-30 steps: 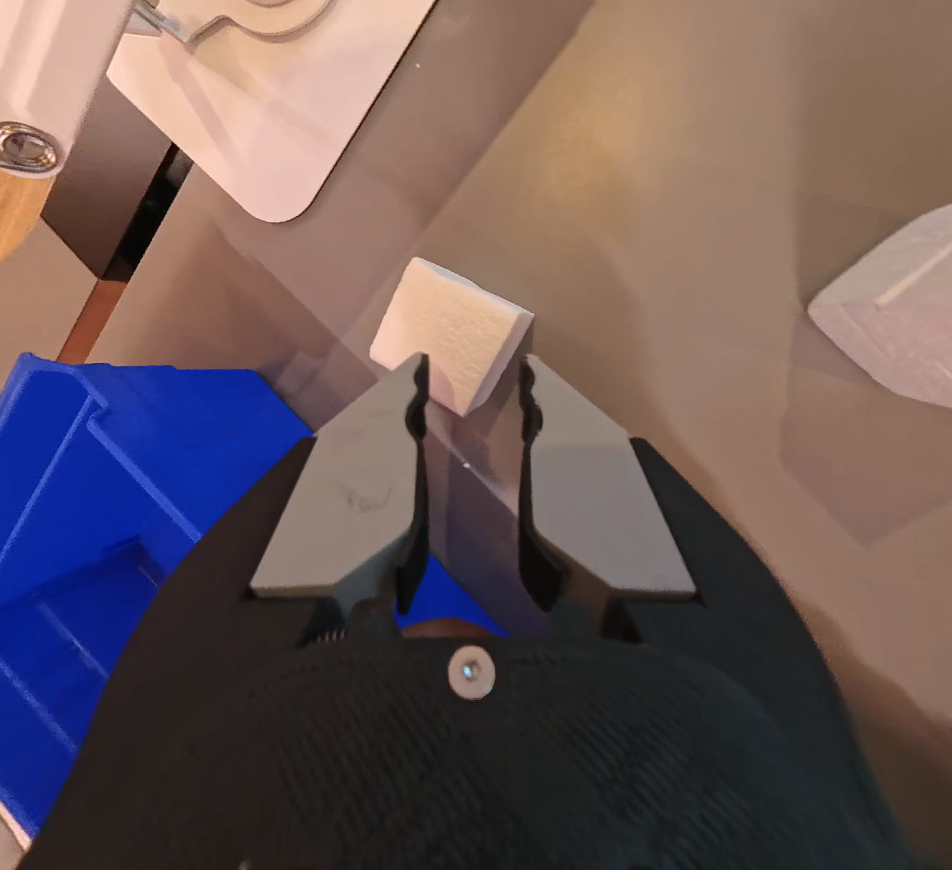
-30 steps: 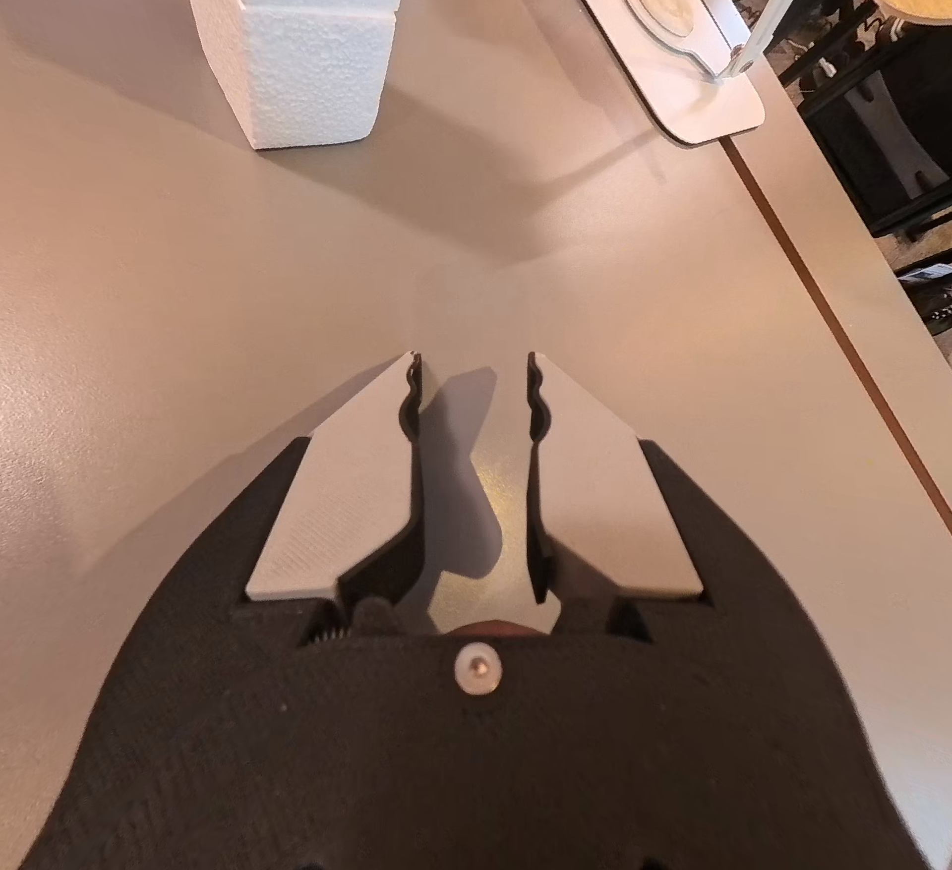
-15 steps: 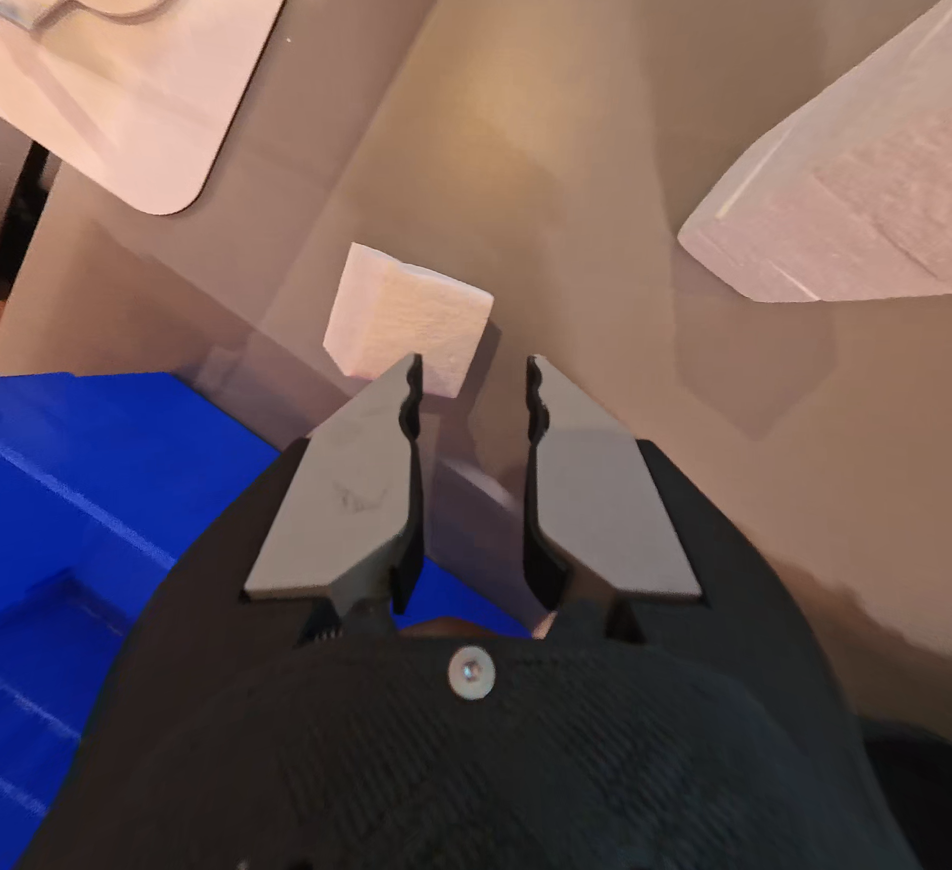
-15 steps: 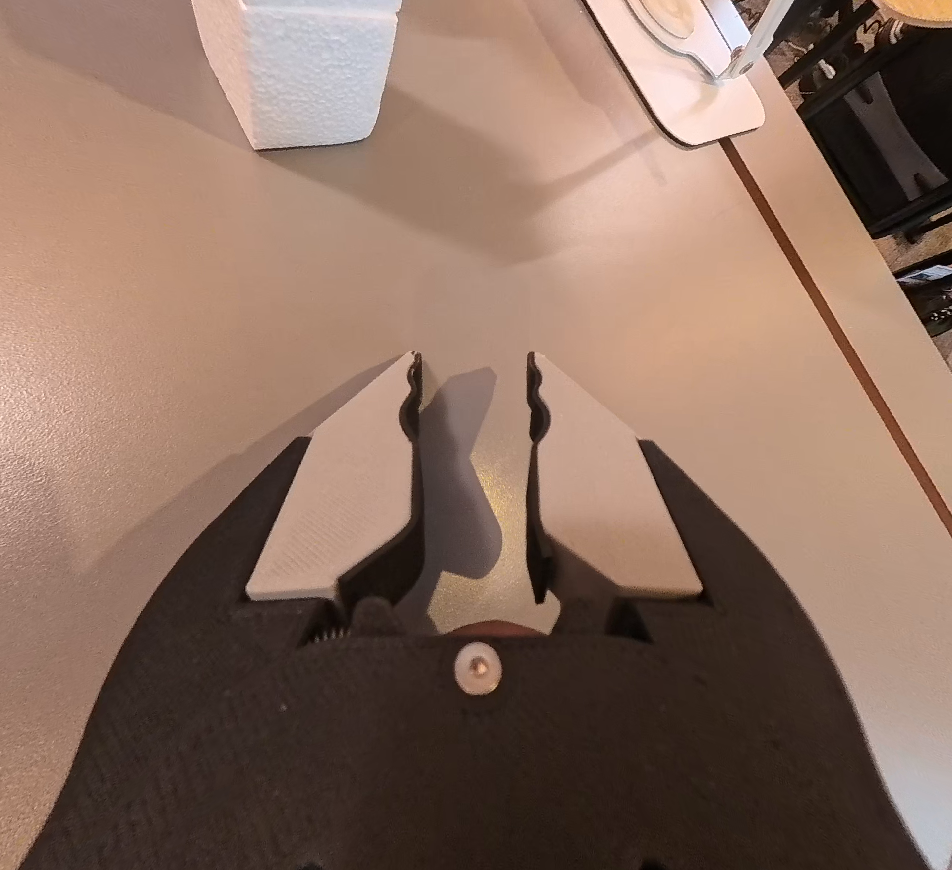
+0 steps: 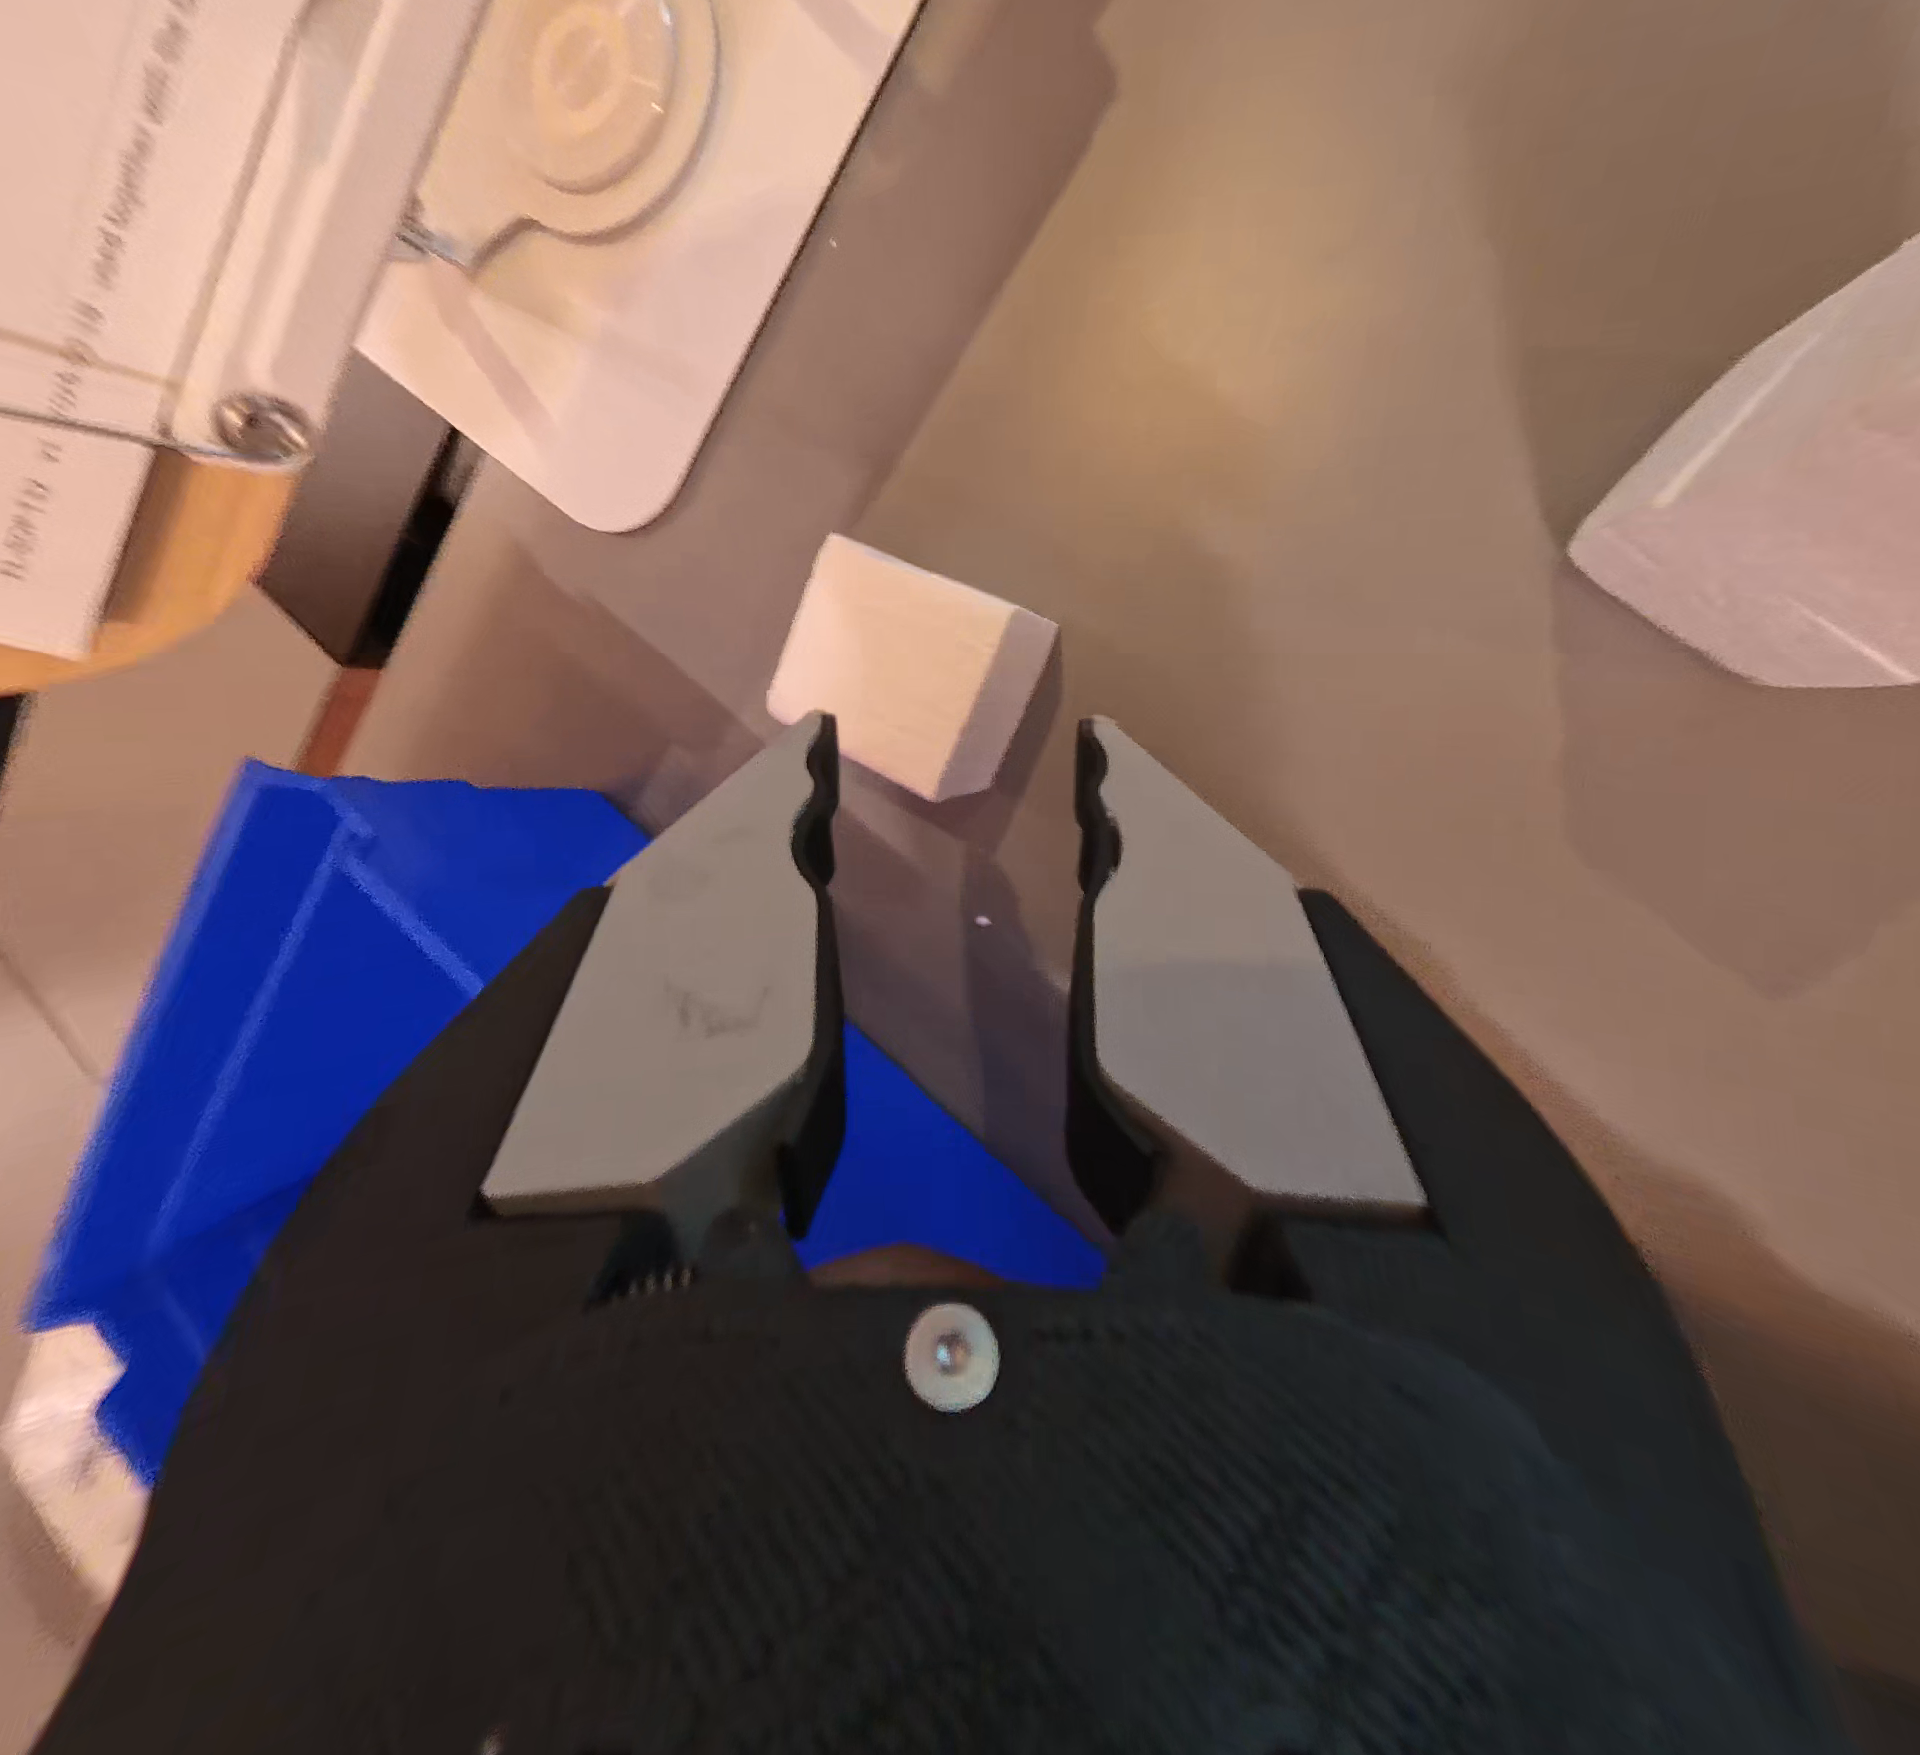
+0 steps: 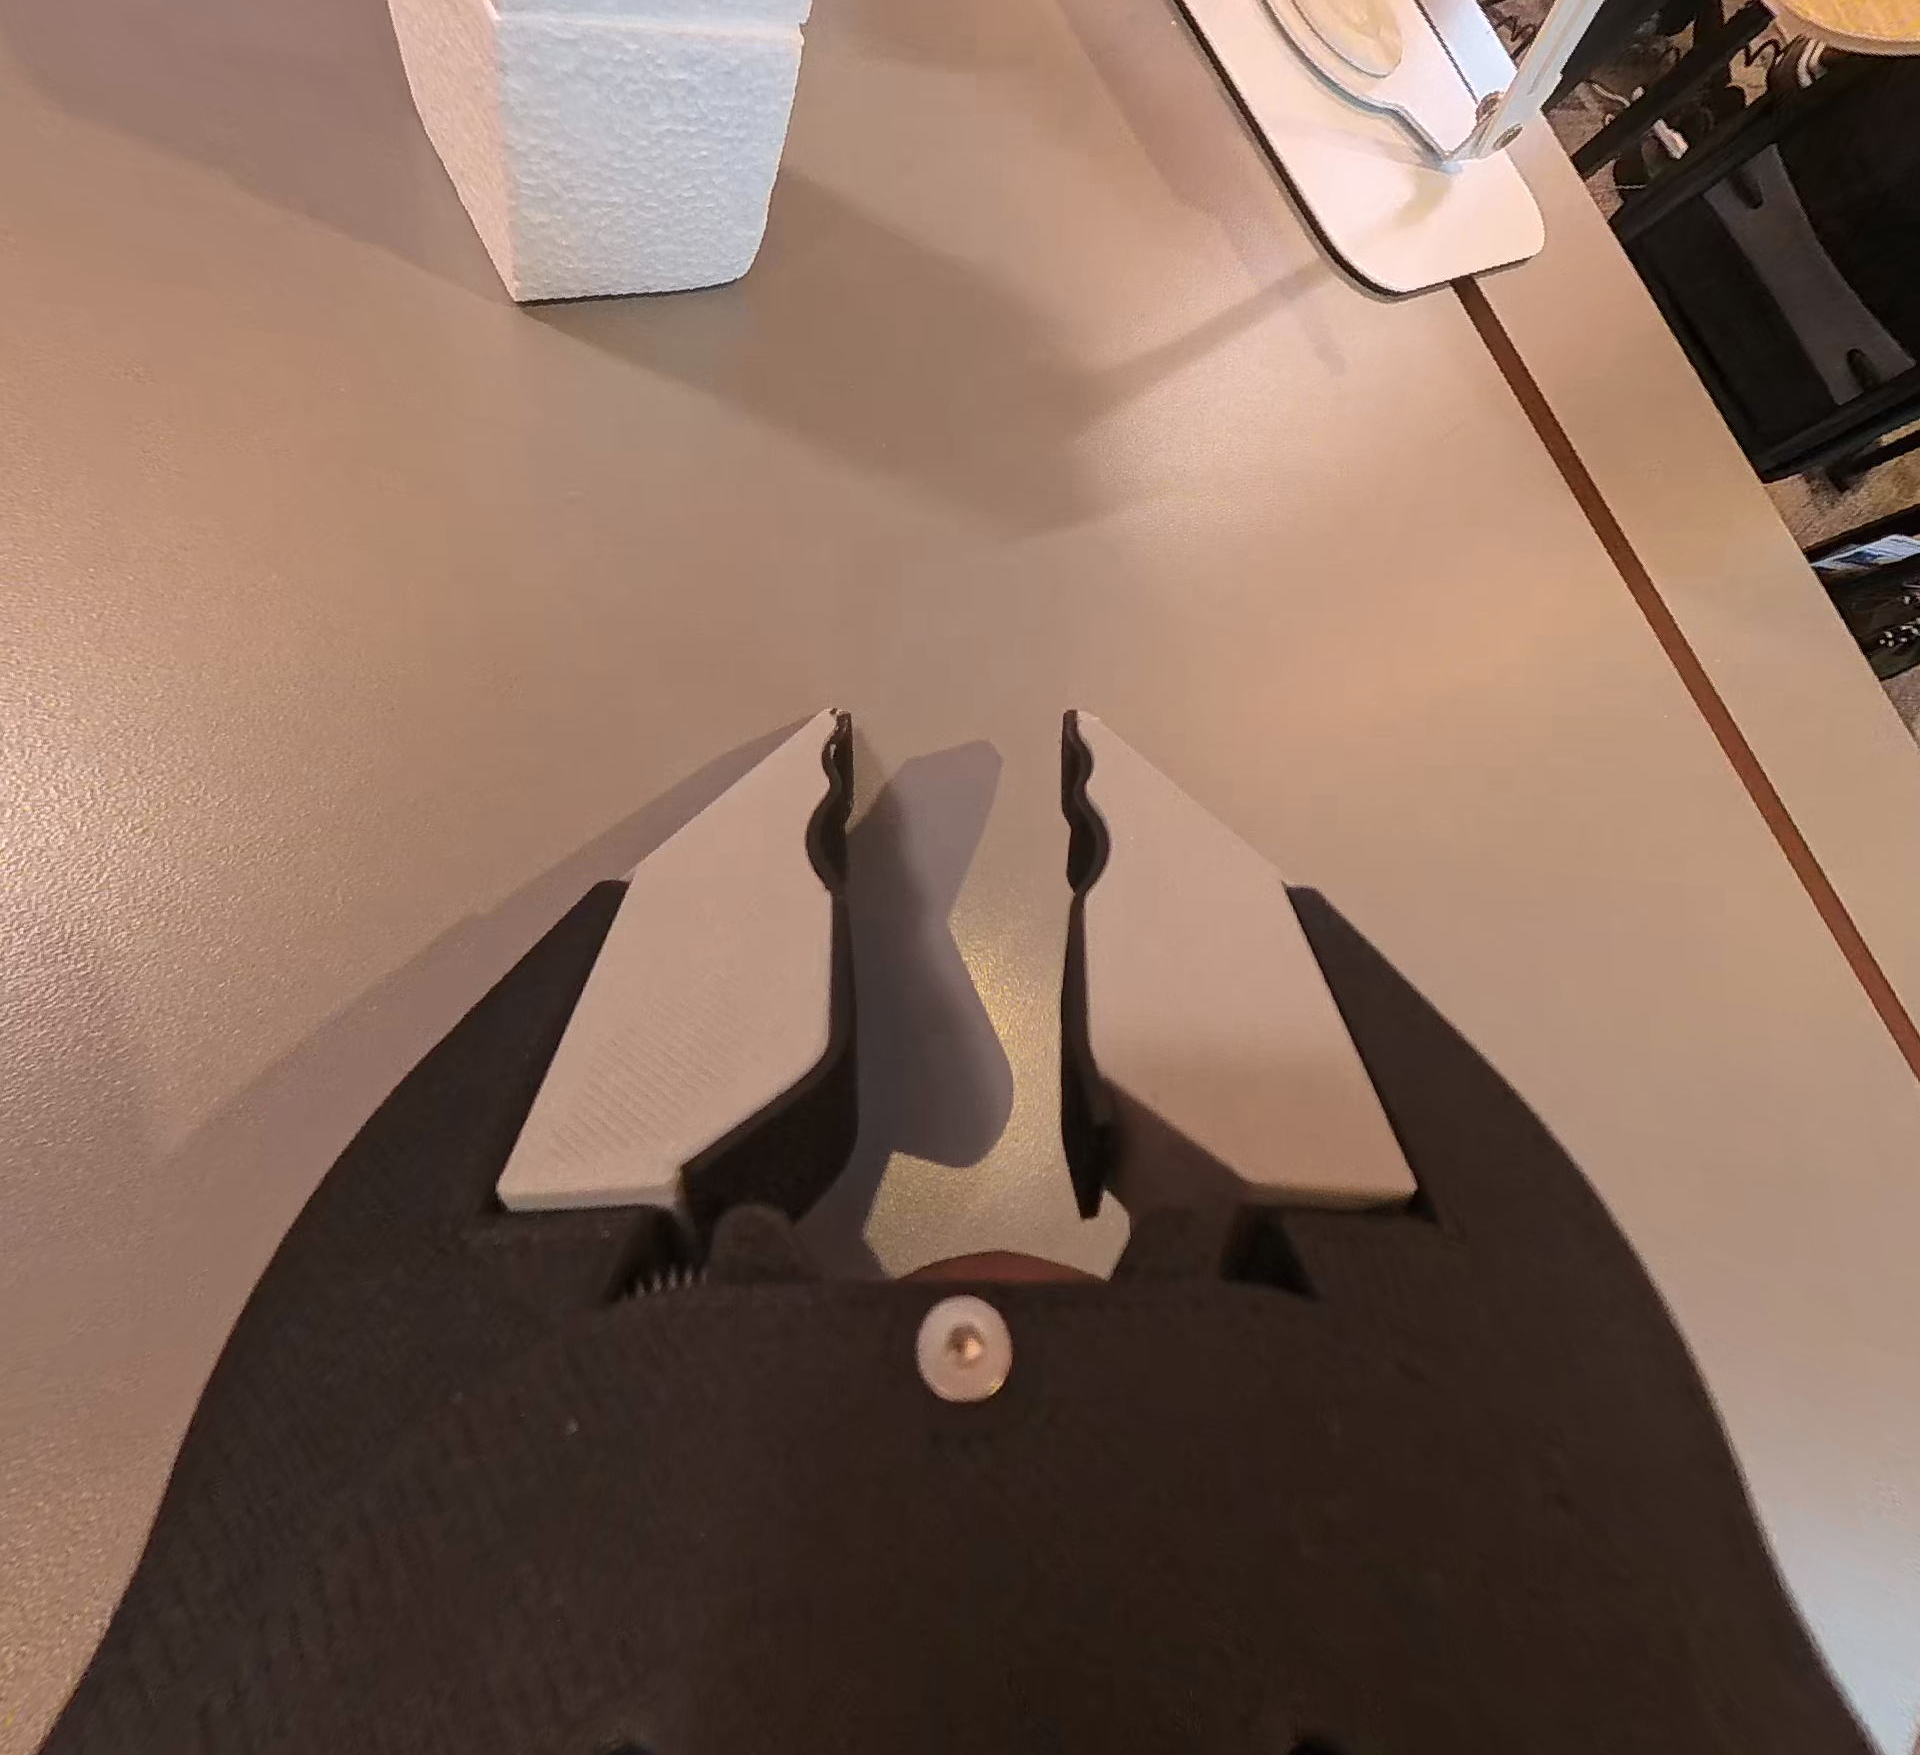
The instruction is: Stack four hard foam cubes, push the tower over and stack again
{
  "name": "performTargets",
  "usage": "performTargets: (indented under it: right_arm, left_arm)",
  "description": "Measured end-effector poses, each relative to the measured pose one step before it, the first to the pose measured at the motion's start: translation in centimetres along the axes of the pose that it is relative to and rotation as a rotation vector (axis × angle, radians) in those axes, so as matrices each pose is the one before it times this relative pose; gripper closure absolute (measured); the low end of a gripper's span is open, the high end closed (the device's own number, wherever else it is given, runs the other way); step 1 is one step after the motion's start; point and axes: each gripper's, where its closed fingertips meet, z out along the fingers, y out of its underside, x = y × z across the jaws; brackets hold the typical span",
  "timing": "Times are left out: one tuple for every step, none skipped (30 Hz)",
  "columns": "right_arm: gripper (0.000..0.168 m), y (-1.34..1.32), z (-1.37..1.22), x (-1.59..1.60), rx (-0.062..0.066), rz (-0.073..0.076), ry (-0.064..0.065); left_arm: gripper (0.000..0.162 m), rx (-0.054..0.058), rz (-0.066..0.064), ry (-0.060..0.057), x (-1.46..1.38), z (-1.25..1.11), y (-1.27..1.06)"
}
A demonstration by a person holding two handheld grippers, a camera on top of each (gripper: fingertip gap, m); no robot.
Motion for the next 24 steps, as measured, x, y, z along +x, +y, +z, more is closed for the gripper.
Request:
performTargets:
  right_arm:
    - [0.13, -0.001, 0.0, 0.001, 0.0001, -0.0001, 0.0]
    - [0.13, 0.0, 0.0, 0.0, 0.0, 0.0, 0.0]
    - [0.13, 0.0, 0.0, 0.0, 0.0, 0.0, 0.0]
    - [0.13, 0.0, 0.0, 0.0, 0.0, 0.0, 0.0]
    - [0.13, -0.001, 0.001, 0.0, 0.0001, 0.0001, 0.0]
    - [0.13, 0.001, -0.001, -0.001, -0.0001, -0.0002, -0.0002]
    - [0.131, -0.001, 0.0, 0.001, 0.0001, -0.0002, -0.0001]
    - [0.131, -0.001, -0.005, -0.009, 0.0001, -0.0004, -0.0003]
    - [0.131, -0.001, 0.001, -0.004, 0.0001, -0.0001, -0.0004]
    - [0.131, 0.0, 0.0, -0.004, 0.0, 0.0, -0.0003]
    - [0.131, -0.001, 0.001, -0.001, 0.0001, -0.0002, -0.0002]
    - [0.131, 0.001, 0.0, 0.001, 0.0, -0.0002, 0.0]
    - [0.131, 0.0, 0.0, -0.001, 0.0, 0.0002, 0.0]
    - [0.131, 0.001, 0.005, 0.001, -0.0001, 0.0004, -0.0003]
    - [0.131, 0.0, 0.0, -0.001, 0.0, 0.0002, 0.0]
    - [0.131, 0.006, -0.006, 0.008, 0.0, 0.0, 0.0003]
    - [0.131, -0.007, 0.006, 0.0, 0.0, -0.0002, 0.0001]
    - [0.131, 0.001, 0.0, 0.001, -0.0001, 0.0, 0.0001]
    - [0.131, -0.001, 0.006, 0.009, 0.0001, 0.0002, 0.0001]
    - [0.131, 0.007, -0.006, 0.001, 0.0, 0.0004, 0.0]
    - [0.131, 0.002, 0.004, 0.004, -0.0002, 0.0006, 0.0]
    - [0.131, 0.0, 0.0, 0.005, 0.0, 0.0, 0.0003]
    - [0.131, -0.001, -0.005, -0.001, 0.0, -0.0003, 0.0003]
    - [0.131, 0.001, -0.001, 0.001, -0.0001, -0.0002, 0.0]
  left_arm:
    - [0.119, 0.0017, 0.0327, -0.0356, -0.347, 0.081, -0.192]
    - [0.119, -0.0009, 0.0339, -0.0257, -0.162, 0.114, -0.12]
    - [0.119, 0.0004, 0.0346, -0.0139, 0.031, 0.169, -0.092]
    - [0.119, 0.0025, 0.0321, -0.0079, 0.129, 0.204, -0.059]
    - [0.12, -0.0008, 0.0255, -0.0037, 0.136, 0.235, 0.046]
    - [0.123, -0.0096, 0.0163, 0.0072, 0.23, 0.244, 0.205]
    - [0.128, -0.0168, 0.0069, 0.0259, 0.473, 0.235, 0.358]
    - [0.13, -0.02, 0.0021, 0.038, 0.647, 0.231, 0.431]
    - [0.131, -0.0214, 0.0018, 0.0323, 0.557, 0.292, 0.462]
    - [0.13, -0.0237, 0.0056, 0.0111, 0.217, 0.347, 0.485]
    - [0.128, -0.0135, 0.0077, -0.0191, -0.271, 0.283, 0.267]
    - [0.128, -0.0062, 0.0026, -0.017, -0.305, 0.155, 0.089]
    - [0.129, -0.0002, -0.0033, -0.0018, -0.088, 0.037, -0.036]
    - [0.129, 0.0052, -0.0034, 0.0058, 0.046, -0.029, -0.11]
    - [0.129, 0.0065, 0.0011, 0.0101, 0.198, -0.041, -0.091]
    - [0.127, 0.0029, 0.005, 0.0105, 0.248, -0.071, -0.009]
    - [0.125, 0.0007, 0.0049, 0.0119, 0.301, -0.087, 0.052]
    - [0.124, 0.0014, 0.0036, 0.0202, 0.431, -0.146, 0.062]
    - [0.133, 0.0032, 0.0051, 0.0493, 0.917, -0.231, 0.069]
    - [0.147, 0.0038, 0.0102, 0.0957, 1.711, -0.244, 0.081]
    - [0.145, -0.0004, 0.0166, 0.087, 1.659, -0.177, 0.14]
    - [0.14, -0.0044, 0.0167, 0.0258, 0.704, -0.161, 0.192]
    - [0.135, -0.0027, 0.0085, -0.0263, -0.207, -0.281, 0.179]
    - [0.132, 0.0073, -0.0067, -0.0336, -0.464, -0.438, -0.002]
